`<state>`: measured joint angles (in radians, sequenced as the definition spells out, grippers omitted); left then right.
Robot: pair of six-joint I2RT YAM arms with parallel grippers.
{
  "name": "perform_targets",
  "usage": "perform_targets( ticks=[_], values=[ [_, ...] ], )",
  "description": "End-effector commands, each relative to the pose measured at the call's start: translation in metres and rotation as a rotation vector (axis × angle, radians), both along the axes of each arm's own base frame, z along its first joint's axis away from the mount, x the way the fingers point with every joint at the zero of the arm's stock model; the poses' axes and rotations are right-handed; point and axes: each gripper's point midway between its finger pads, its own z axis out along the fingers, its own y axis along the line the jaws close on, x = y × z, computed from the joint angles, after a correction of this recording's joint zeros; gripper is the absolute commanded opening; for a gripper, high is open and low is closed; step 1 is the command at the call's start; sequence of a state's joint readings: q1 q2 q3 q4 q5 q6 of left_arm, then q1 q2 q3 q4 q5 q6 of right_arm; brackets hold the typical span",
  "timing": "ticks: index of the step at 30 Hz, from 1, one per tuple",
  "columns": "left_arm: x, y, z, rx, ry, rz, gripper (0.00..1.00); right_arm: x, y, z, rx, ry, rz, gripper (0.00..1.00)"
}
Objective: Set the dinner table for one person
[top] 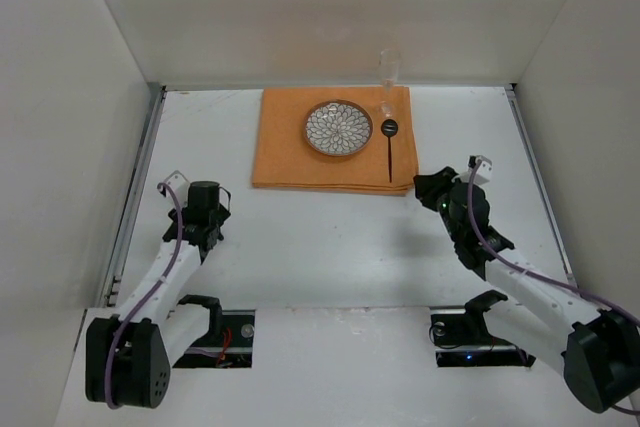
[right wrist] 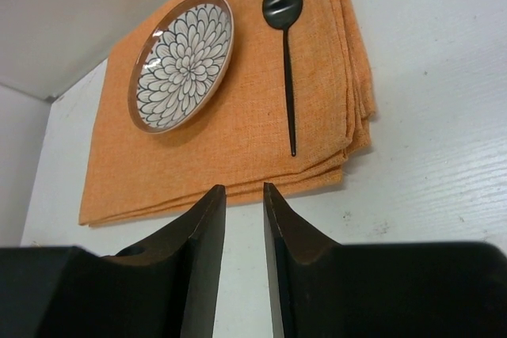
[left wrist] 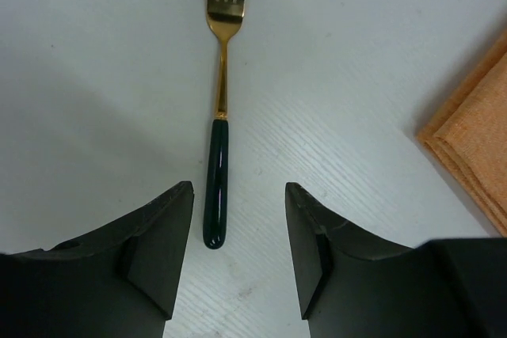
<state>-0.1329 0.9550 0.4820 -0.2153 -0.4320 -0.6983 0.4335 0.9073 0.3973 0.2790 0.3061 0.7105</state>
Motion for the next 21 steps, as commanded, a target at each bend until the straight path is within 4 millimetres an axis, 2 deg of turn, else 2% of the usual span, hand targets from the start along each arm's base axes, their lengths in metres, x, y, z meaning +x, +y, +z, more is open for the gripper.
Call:
perform_targets(
  ticks=[1,6,12,18,21],
  values=[
    [-0.013,-0.003,-0.020,-0.034,0.074,-0.007,0.46,0.010,0.010,0.032,0.027,-0.090,0.020,0.32],
    [-0.012,-0.001,-0.032,-0.056,0.102,0.015,0.37,0.011,0.018,0.030,0.015,-0.083,0.042,0.33],
    [-0.014,0.001,-0.045,-0.057,0.131,0.028,0.36,0.009,0.016,0.034,0.015,-0.096,0.038,0.34],
    [-0.011,0.000,-0.059,-0.065,0.147,0.027,0.36,0.011,0.021,0.028,0.012,-0.082,0.045,0.34],
    [-0.009,-0.002,-0.062,-0.082,0.148,0.022,0.29,0.011,0.022,0.029,0.009,-0.084,0.047,0.34]
  ],
)
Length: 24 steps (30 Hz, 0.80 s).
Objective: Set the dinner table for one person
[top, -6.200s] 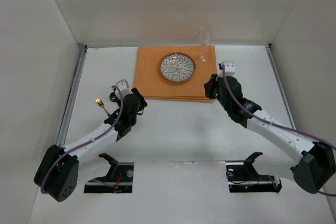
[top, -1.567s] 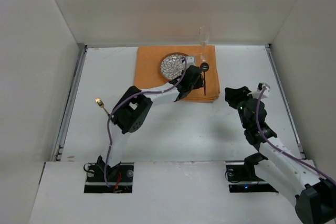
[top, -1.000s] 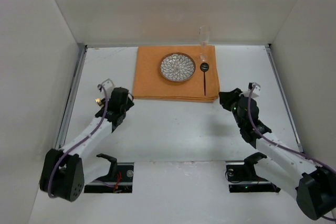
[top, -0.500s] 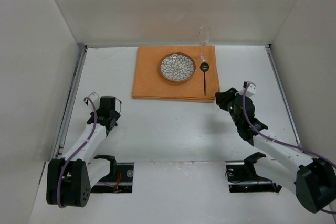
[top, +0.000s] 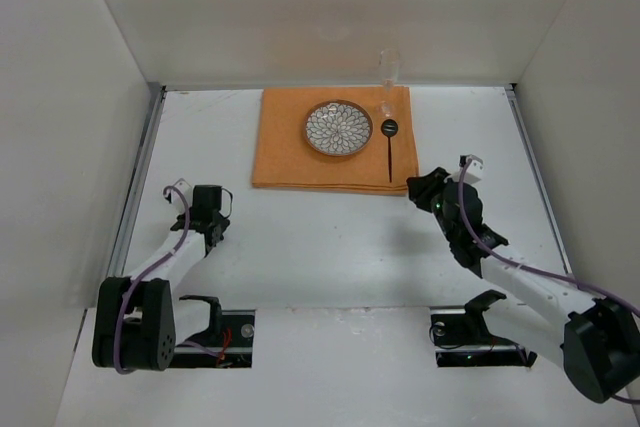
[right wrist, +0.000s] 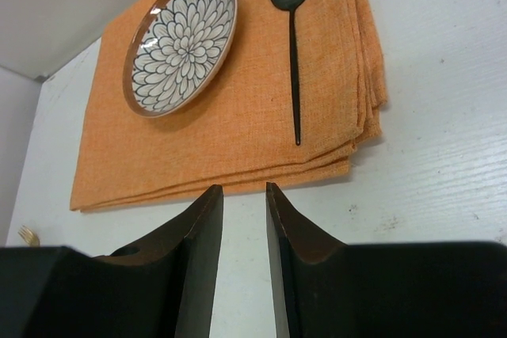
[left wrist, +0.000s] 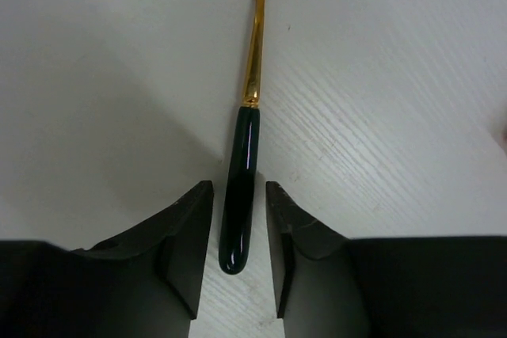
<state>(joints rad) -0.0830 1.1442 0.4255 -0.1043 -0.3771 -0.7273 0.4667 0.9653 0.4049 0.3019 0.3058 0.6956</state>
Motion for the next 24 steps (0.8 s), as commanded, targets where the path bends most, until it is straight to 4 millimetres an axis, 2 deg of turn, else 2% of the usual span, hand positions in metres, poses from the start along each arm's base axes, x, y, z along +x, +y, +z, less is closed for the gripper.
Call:
perform_targets(
  ticks=[1,4,6,8,11,14,16,19,22,24],
  values=[
    [-0.004,-0.005,-0.011,-0.041,0.020,-0.007,0.26,0.009,0.009,0.039,0.039,-0.109,0.011,0.34],
    [-0.007,-0.004,-0.015,-0.049,0.019,0.004,0.12,0.006,0.003,0.044,0.044,-0.128,-0.011,0.35],
    [-0.008,-0.004,-0.016,-0.054,0.020,0.005,0.05,0.005,-0.014,0.050,0.012,-0.153,-0.083,0.36],
    [-0.009,-0.004,-0.015,-0.057,0.013,0.005,0.01,0.001,-0.023,0.057,-0.022,-0.181,-0.133,0.38],
    [-0.007,-0.002,-0.006,-0.049,-0.026,0.008,0.00,-0.001,-0.019,0.058,-0.027,-0.189,-0.132,0.40],
    [0.005,-0.008,0.015,-0.037,-0.092,-0.024,0.00,0.001,-0.009,0.051,-0.030,-0.163,-0.091,0.46],
    [0.015,-0.019,0.031,-0.035,-0.147,-0.069,0.00,0.003,-0.004,0.048,-0.024,-0.154,-0.070,0.51],
    [0.032,-0.039,0.059,-0.006,-0.223,-0.144,0.00,0.004,-0.001,0.046,-0.026,-0.147,-0.061,0.54],
    [0.056,-0.065,0.091,0.041,-0.301,-0.250,0.00,0.007,0.001,0.043,-0.034,-0.140,-0.058,0.54],
    [0.078,-0.091,0.113,0.062,-0.351,-0.350,0.00,0.009,0.002,0.039,-0.042,-0.129,-0.056,0.54]
  ],
)
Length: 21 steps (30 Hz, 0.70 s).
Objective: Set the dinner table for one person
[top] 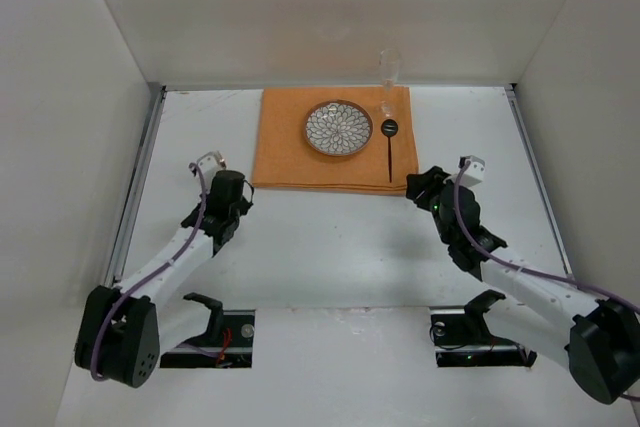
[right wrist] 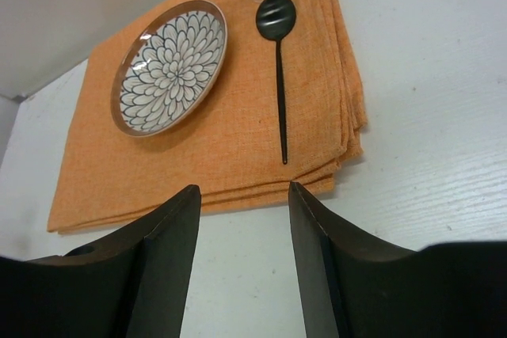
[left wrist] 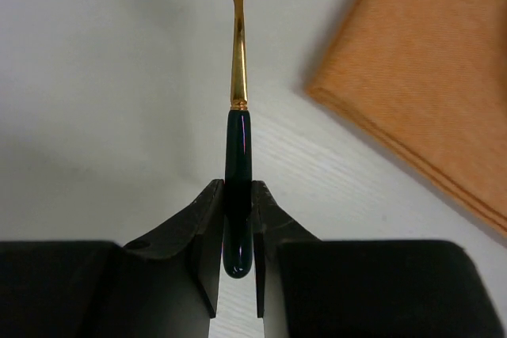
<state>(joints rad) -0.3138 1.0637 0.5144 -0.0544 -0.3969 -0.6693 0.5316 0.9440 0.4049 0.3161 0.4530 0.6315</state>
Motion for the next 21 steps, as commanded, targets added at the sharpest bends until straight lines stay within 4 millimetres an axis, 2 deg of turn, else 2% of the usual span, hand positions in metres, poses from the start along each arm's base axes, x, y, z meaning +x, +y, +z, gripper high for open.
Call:
perform_targets(
  ticks=[1,4,11,15,21],
  values=[
    [0.048,-0.034,0.060,0.046,-0.171,-0.126,0.00,0.010,0.009,0.029,0.031,-0.074,0.012,0.54],
    [0.079,-0.064,0.077,0.058,-0.208,-0.248,0.00,0.011,0.010,0.027,0.024,-0.069,0.012,0.54],
    [0.152,-0.119,0.072,0.079,-0.166,-0.456,0.00,0.012,0.014,0.025,0.020,-0.064,0.022,0.55],
    [0.177,-0.134,0.059,0.096,-0.114,-0.515,0.00,0.010,0.015,0.028,0.021,-0.072,0.030,0.55],
    [0.194,-0.138,0.019,0.127,-0.005,-0.551,0.00,0.009,0.015,0.031,0.025,-0.080,0.032,0.55]
  ],
)
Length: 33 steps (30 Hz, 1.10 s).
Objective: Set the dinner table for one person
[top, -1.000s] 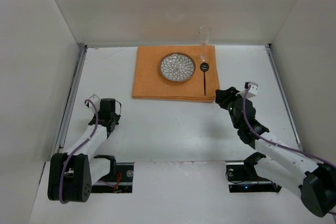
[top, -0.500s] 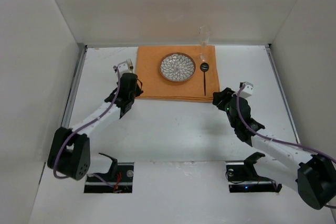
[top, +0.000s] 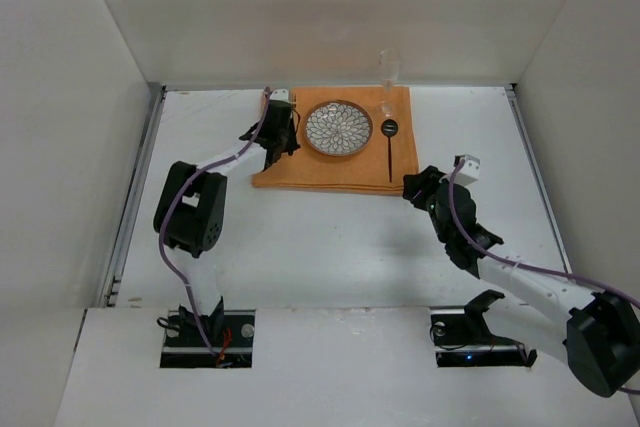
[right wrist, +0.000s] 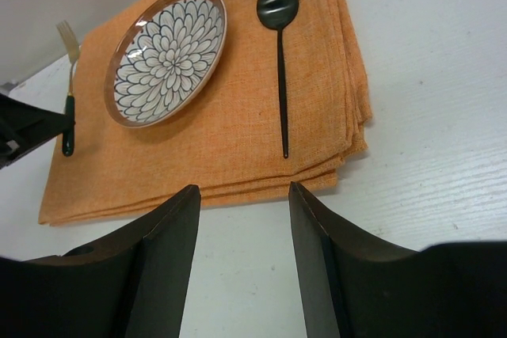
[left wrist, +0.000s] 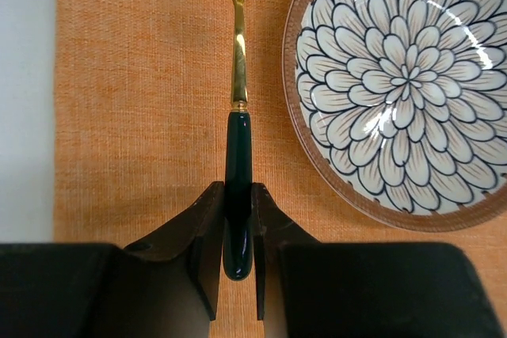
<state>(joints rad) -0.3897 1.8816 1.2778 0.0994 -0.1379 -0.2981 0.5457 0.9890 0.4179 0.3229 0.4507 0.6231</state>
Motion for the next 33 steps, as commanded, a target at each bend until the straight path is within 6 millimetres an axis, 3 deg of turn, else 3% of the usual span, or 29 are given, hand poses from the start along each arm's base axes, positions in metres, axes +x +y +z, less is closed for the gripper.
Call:
perform_targets(
  ticks=[1,6,11,14,19,20,21,24,26,29,33],
  values=[
    [0.007,0.001,-0.005,0.030,0.034,-0.043,0.00,0.007,0.008,0.037,0.046,-0.099,0.014,0.55],
    [0.006,0.013,-0.034,0.048,0.092,0.012,0.01,0.008,0.009,0.036,0.044,-0.095,0.014,0.55],
    [0.003,0.018,-0.048,0.081,0.112,0.027,0.06,0.008,0.009,0.035,0.042,-0.092,0.014,0.55],
    [-0.003,0.019,-0.043,0.070,0.101,0.031,0.27,0.009,0.009,0.034,0.039,-0.087,0.014,0.55],
    [-0.022,0.026,-0.005,0.056,0.013,0.062,0.59,0.008,0.011,0.035,0.043,-0.090,0.023,0.52],
    [-0.027,0.027,0.003,0.045,-0.009,0.075,0.70,0.008,0.011,0.034,0.041,-0.088,0.023,0.50],
    [-0.034,0.027,0.010,0.035,-0.027,0.081,1.00,0.009,0.012,0.032,0.038,-0.082,0.025,0.46],
    [-0.055,0.030,0.027,-0.011,-0.066,0.127,1.00,0.011,0.018,0.029,0.030,-0.064,0.051,0.24],
    [-0.073,0.031,0.032,-0.040,-0.076,0.148,1.00,0.011,0.023,0.027,0.031,-0.056,0.070,0.15],
    [-0.103,0.038,0.028,-0.090,-0.068,0.173,1.00,0.012,0.025,0.022,0.023,-0.040,0.076,0.12],
    [-0.139,0.055,0.017,-0.140,-0.058,0.217,1.00,0.014,0.026,0.018,0.017,-0.030,0.078,0.16]
  ],
)
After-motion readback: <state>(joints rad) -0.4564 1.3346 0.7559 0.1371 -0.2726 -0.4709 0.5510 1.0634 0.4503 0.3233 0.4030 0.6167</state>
